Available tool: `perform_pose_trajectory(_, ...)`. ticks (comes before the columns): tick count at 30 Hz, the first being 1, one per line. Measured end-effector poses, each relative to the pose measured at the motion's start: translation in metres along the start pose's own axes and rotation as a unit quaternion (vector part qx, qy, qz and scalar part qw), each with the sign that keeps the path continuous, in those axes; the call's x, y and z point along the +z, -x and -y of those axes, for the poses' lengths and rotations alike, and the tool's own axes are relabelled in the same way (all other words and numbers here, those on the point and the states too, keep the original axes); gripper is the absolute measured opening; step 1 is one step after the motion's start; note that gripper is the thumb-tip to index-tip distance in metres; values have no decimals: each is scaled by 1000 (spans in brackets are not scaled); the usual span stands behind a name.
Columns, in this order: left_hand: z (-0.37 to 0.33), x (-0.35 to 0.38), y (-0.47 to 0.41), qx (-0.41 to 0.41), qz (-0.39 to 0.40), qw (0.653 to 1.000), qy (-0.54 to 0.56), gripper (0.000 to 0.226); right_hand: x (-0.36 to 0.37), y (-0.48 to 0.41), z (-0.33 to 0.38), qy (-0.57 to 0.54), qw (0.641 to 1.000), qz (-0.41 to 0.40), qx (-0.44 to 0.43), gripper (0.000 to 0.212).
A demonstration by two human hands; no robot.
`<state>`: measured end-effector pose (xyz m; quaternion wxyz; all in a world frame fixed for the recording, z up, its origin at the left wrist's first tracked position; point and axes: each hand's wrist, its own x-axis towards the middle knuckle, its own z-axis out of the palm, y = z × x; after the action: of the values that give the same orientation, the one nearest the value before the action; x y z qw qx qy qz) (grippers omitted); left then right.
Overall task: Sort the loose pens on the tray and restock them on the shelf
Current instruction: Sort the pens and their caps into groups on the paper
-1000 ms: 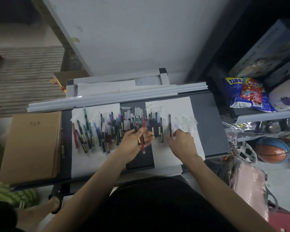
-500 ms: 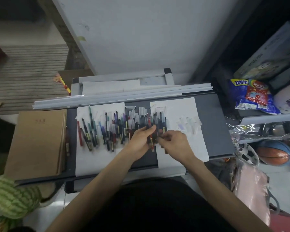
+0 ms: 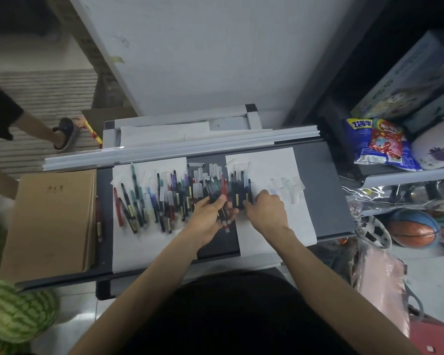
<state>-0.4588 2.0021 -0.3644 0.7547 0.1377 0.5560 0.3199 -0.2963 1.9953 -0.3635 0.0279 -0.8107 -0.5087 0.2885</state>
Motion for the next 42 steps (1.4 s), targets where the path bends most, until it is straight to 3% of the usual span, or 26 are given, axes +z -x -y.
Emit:
perform_pose_trajectory(3,1,-4,-2,4,-5,1000,2,24,3,-10,8,4,1000,-3,-4,45)
perform_pose_trajectory(11,4,-7,-1,2,-19,1000,-3,26,6,-22,8,-114,990,28,71,36)
perform_pose_trajectory(22,-4,-9,3,-2,-12,999,-29,29,-7,-9,-4,-197,977,48,68,28)
perform_pose_trajectory(26,-8,-1,4,-10,-2,1000,-30,30,-20,5,-11,-276,957,47,77,23)
perform_pose_trajectory(29,-11,9,4,-19,22,999,-39,40,-32,21,-4,-307,949,65,20,22)
perform_pose_trajectory(35,-13,26,12,-23,90,996,-6,31,-39,30,12,-193,969,131,-84,25)
perform_pose_trajectory(38,-6,20,13,-19,75,996,-46,22,-35,24,17,-130,976,140,-106,32)
perform_pose_trajectory(42,0,10,19,-18,102,989,-106,24,-29,23,23,-38,983,127,-129,19)
